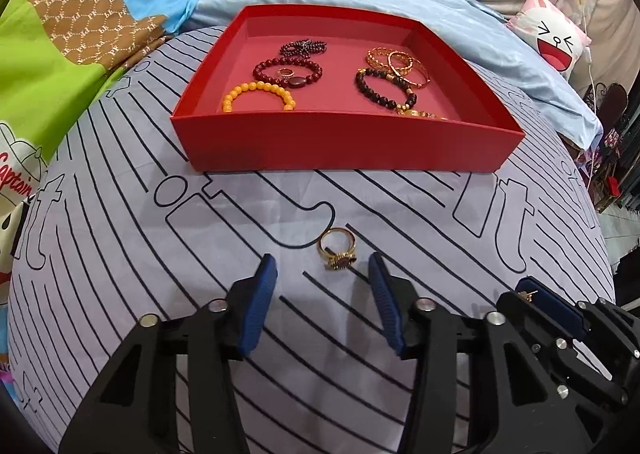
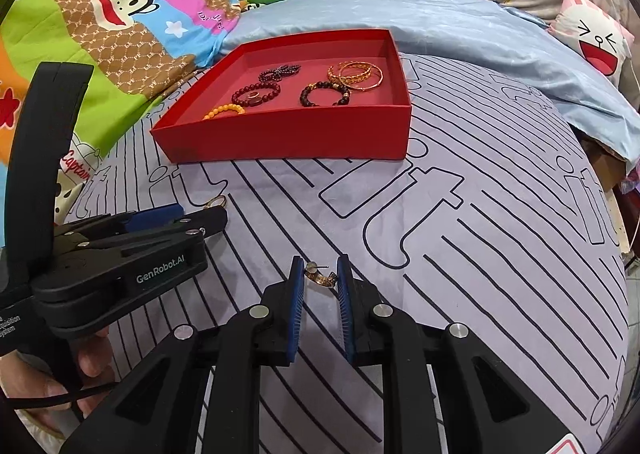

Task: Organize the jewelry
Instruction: 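Grasp the red-stone gold ring with the left tool while the right tool holds the stud earring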

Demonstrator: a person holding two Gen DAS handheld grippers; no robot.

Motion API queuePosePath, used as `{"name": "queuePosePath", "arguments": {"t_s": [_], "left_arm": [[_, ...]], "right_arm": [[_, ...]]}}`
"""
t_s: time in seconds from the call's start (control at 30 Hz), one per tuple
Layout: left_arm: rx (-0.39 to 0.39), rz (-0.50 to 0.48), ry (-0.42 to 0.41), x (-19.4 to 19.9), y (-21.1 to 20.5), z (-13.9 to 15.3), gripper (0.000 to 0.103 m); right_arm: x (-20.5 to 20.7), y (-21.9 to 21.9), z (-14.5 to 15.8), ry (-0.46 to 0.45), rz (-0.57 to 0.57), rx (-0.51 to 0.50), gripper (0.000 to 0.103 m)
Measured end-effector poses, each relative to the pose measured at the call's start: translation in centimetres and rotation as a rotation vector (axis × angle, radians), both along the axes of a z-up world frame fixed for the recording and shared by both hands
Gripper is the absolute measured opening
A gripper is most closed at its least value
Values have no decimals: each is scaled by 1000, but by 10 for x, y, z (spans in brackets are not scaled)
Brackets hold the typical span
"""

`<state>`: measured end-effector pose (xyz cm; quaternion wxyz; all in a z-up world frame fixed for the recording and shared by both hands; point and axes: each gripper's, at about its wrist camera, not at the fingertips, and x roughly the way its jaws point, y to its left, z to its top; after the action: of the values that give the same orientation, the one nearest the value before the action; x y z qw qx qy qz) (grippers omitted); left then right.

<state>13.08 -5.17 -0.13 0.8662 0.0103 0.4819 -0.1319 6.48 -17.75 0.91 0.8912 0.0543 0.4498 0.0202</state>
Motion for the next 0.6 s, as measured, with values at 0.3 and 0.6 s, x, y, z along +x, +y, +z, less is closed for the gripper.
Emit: {"name": "queuePosePath", "arguments": {"t_s": [0.3, 0.6], "left_arm": [[8, -13, -9, 3, -4, -1, 21], [0, -28, -10, -4, -4, 6, 14]], "right_arm": [[6, -1, -2, 2, -1, 8, 16], [3, -1, 9, -21, 0, 12, 16]]}}
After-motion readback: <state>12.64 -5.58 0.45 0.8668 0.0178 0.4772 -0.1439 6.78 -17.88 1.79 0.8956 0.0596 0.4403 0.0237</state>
